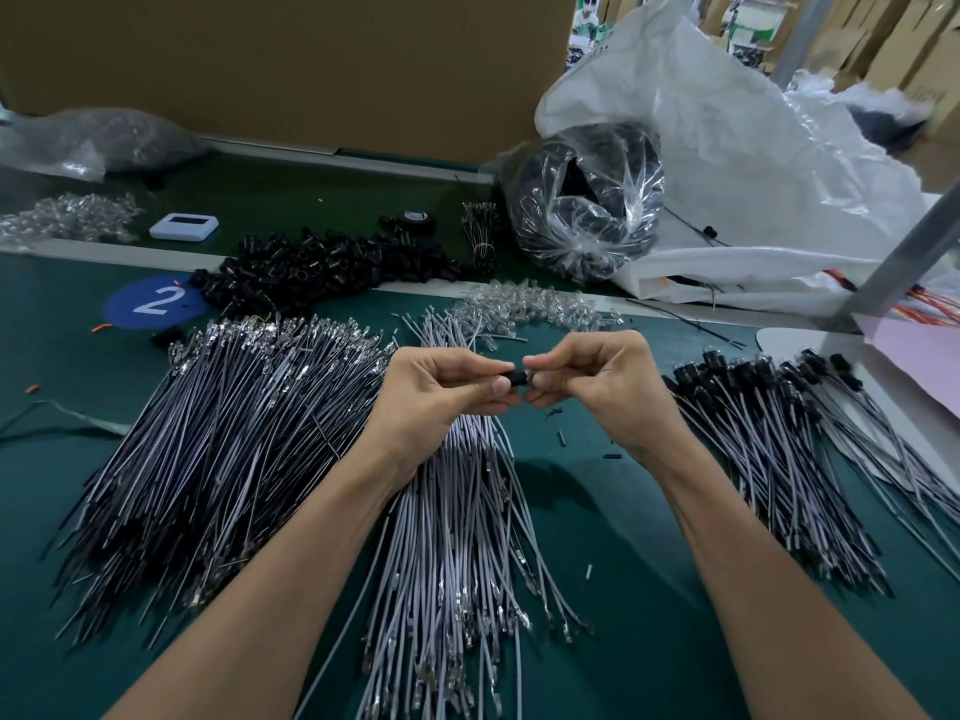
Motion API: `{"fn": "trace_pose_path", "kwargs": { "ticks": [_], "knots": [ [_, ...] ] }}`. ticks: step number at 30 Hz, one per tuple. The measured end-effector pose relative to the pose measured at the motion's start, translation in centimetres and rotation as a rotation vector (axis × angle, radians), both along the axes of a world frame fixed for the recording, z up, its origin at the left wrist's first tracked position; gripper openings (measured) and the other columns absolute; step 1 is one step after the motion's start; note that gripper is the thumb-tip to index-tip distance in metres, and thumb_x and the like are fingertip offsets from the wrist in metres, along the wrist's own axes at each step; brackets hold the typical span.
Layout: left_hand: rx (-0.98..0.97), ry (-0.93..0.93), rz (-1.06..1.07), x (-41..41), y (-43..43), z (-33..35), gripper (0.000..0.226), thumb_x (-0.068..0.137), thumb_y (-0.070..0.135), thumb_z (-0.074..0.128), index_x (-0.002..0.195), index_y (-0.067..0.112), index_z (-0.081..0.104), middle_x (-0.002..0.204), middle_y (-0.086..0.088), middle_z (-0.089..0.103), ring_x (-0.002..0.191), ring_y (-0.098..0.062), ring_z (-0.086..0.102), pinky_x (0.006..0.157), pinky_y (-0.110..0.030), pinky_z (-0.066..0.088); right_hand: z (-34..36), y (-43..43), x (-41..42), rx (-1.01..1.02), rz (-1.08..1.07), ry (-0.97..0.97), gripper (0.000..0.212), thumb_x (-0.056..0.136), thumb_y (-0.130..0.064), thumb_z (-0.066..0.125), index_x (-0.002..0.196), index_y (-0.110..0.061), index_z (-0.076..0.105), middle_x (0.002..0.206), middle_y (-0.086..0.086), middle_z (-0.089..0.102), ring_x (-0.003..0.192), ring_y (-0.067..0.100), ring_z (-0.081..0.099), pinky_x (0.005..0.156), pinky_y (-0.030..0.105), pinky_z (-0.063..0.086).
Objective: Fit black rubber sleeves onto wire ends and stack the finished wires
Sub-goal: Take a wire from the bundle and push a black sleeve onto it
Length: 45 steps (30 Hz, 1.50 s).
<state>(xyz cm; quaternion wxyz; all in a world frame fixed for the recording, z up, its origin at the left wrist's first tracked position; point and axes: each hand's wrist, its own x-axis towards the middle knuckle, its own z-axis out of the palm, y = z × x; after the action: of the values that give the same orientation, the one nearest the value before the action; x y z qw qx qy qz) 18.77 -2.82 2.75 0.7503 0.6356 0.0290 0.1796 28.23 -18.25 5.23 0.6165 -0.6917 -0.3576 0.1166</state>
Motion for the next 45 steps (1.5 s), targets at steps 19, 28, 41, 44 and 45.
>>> {"fn": "trace_pose_path", "kwargs": {
  "ticks": [19, 28, 41, 44, 45],
  "knots": [
    [0.167, 0.055, 0.006, 0.04, -0.02, 0.14, 0.020, 0.080, -0.002, 0.075, 0.093, 0.013, 0.074, 0.084, -0.008, 0.077, 0.074, -0.015, 0.073, 0.071, -0.022, 0.058, -0.49, -0.04, 0.00, -0.127, -0.116, -0.232, 0.012, 0.084, -0.003, 0.073, 0.084, -0.015, 0.074, 0.065, -0.004, 0.071, 0.057, 0.011, 0.065, 0.060, 0.020, 0.051],
    [0.248, 0.046, 0.029, 0.21, 0.18, -0.12, 0.018, 0.081, 0.000, 0.075, 0.094, 0.012, 0.074, 0.078, -0.007, 0.076, 0.070, -0.017, 0.074, 0.062, -0.024, 0.059, -0.33, -0.32, 0.38, -0.110, -0.040, -0.120, 0.021, 0.087, 0.005, 0.066, 0.084, -0.015, 0.072, 0.065, -0.001, 0.070, 0.059, 0.012, 0.064, 0.059, 0.021, 0.052],
    [0.365, -0.075, 0.117, 0.15, -0.37, -0.74, 0.027, 0.074, -0.007, 0.078, 0.097, 0.007, 0.075, 0.073, -0.006, 0.074, 0.063, -0.015, 0.072, 0.063, -0.022, 0.059, -0.73, -0.06, 0.00, -0.072, 0.025, 0.036, 0.019, 0.086, 0.011, 0.062, 0.083, -0.006, 0.071, 0.062, 0.000, 0.070, 0.055, 0.009, 0.061, 0.054, 0.019, 0.050],
    [0.371, -0.083, 0.106, 0.10, -0.40, -0.76, 0.027, 0.074, -0.007, 0.078, 0.097, 0.006, 0.075, 0.075, -0.008, 0.075, 0.064, -0.016, 0.073, 0.064, -0.023, 0.059, -0.76, -0.27, 0.13, -0.053, 0.052, 0.079, 0.017, 0.084, 0.011, 0.064, 0.085, -0.004, 0.071, 0.063, 0.002, 0.070, 0.055, 0.010, 0.062, 0.055, 0.019, 0.051],
    [0.360, -0.087, 0.099, 0.09, -0.29, -0.72, 0.027, 0.074, -0.007, 0.078, 0.097, 0.007, 0.074, 0.075, -0.007, 0.075, 0.064, -0.016, 0.073, 0.064, -0.023, 0.059, -0.83, -0.34, 0.18, -0.038, 0.063, 0.093, 0.017, 0.083, 0.011, 0.065, 0.085, -0.004, 0.071, 0.064, 0.003, 0.071, 0.056, 0.010, 0.063, 0.056, 0.019, 0.052]
  ]
}}
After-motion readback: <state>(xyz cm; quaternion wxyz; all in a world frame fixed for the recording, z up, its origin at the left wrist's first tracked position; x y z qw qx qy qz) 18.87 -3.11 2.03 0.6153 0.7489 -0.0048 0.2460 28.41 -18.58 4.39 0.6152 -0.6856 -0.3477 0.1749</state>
